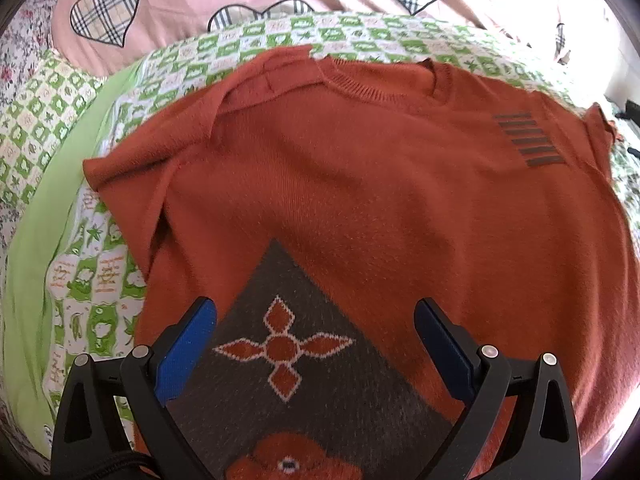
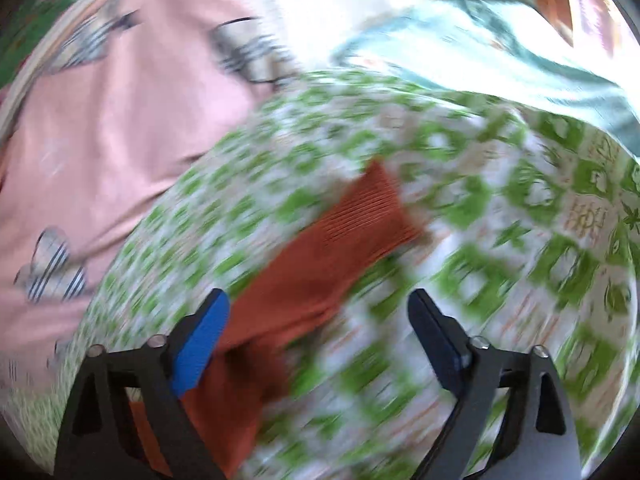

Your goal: Fold small clothes

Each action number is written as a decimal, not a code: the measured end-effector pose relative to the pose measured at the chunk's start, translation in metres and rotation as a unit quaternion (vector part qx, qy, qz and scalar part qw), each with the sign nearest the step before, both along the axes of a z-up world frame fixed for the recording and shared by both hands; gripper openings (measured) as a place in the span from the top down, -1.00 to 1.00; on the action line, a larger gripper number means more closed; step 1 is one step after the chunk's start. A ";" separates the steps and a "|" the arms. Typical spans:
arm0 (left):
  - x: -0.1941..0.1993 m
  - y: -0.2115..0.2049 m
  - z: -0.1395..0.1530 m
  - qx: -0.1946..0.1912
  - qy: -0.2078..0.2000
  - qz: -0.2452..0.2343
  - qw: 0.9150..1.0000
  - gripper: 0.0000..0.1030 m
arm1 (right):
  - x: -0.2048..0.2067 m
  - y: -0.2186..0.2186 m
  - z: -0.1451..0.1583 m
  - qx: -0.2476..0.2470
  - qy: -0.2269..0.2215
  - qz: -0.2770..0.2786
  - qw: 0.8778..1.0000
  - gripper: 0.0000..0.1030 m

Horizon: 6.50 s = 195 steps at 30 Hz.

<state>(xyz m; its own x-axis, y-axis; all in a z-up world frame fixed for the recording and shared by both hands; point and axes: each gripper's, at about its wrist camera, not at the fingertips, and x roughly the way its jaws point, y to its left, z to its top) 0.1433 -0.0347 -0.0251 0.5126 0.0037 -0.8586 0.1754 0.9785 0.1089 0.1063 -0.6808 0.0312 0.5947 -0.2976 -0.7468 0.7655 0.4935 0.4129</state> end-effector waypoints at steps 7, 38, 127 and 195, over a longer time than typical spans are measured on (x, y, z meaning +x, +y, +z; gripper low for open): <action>0.013 -0.008 -0.012 -0.005 0.016 0.007 1.000 -0.93 | 0.019 -0.028 -0.012 0.013 -0.013 0.018 1.000 0.36; -0.027 0.069 0.026 -0.123 -0.013 0.047 0.991 -0.93 | 0.145 0.511 -0.019 0.171 -0.105 0.607 0.769 0.86; 0.131 0.049 0.047 -0.057 -0.087 -0.003 0.995 -0.60 | -0.029 0.410 -0.037 0.040 -0.050 0.407 0.911 -0.49; 0.095 0.119 0.009 -0.184 -0.006 0.033 0.982 -0.42 | 0.021 0.361 -0.040 -0.050 0.052 0.407 0.911 -0.49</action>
